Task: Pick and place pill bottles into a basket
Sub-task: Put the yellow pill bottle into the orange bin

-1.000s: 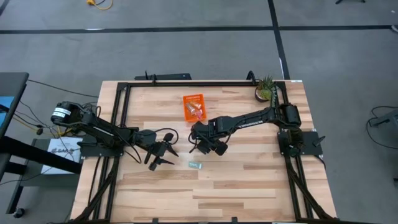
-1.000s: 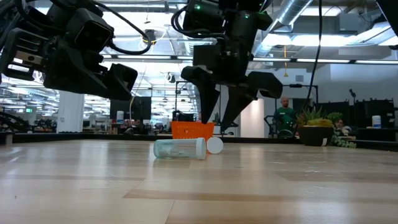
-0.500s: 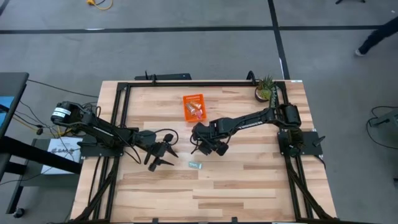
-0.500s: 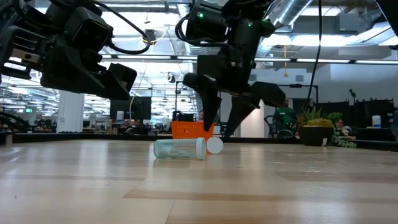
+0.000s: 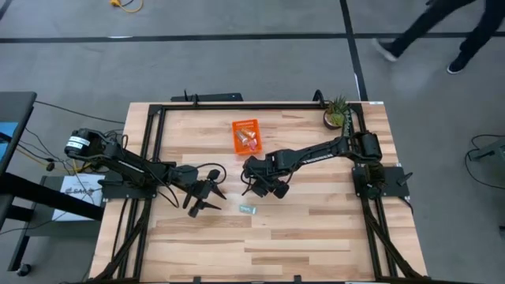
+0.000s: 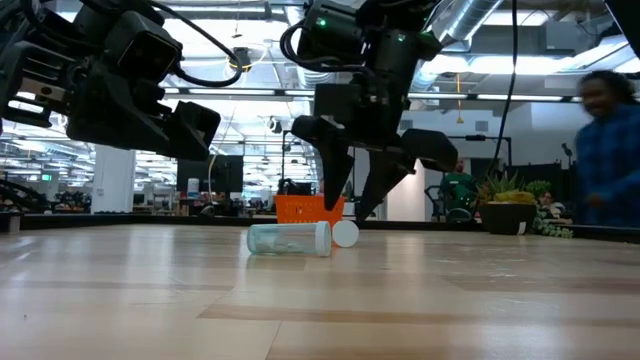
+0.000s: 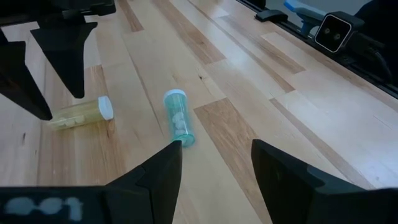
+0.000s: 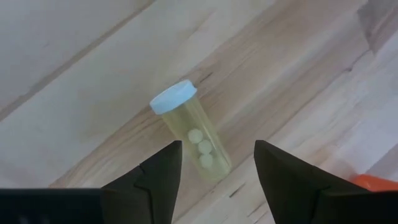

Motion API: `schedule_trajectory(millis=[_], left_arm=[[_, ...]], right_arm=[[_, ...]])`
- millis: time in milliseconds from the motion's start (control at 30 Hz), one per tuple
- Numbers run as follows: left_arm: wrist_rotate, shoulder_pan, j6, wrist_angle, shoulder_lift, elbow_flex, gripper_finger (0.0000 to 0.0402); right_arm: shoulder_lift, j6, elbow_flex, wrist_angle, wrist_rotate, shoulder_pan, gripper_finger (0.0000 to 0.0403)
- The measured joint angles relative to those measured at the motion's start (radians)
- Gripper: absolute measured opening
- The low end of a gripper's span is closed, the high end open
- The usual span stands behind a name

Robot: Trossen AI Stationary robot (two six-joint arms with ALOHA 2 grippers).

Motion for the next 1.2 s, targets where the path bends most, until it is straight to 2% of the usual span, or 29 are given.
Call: schedule_trajectory(millis=[400,600,1033,1200], left_arm=[[0.003,0.000,0.000,-0.003,0.000,0.005,0.0183],[0.011,-0.007,0.000,-0.006,0.000,0.005,0.0183],[0.010,-0.006,-0.009,-0.006,0.000,0.005,0.0183],[-0.001,-0.006,-0.018,-0.015,0.000,0.006,0.0183]], right_arm=[[0.097,-0.008,0.011,-0.014,0.007,-0.010,0.0191],[0.106,-0.002,0.023,-0.014,0.005,-0.011,0.0182],[0.119,0.038,0.206,-0.062,0.008,-0.010,0.0184],[0.119,0.030,0.227,-0.061,-0.023,0.011,0.0183]])
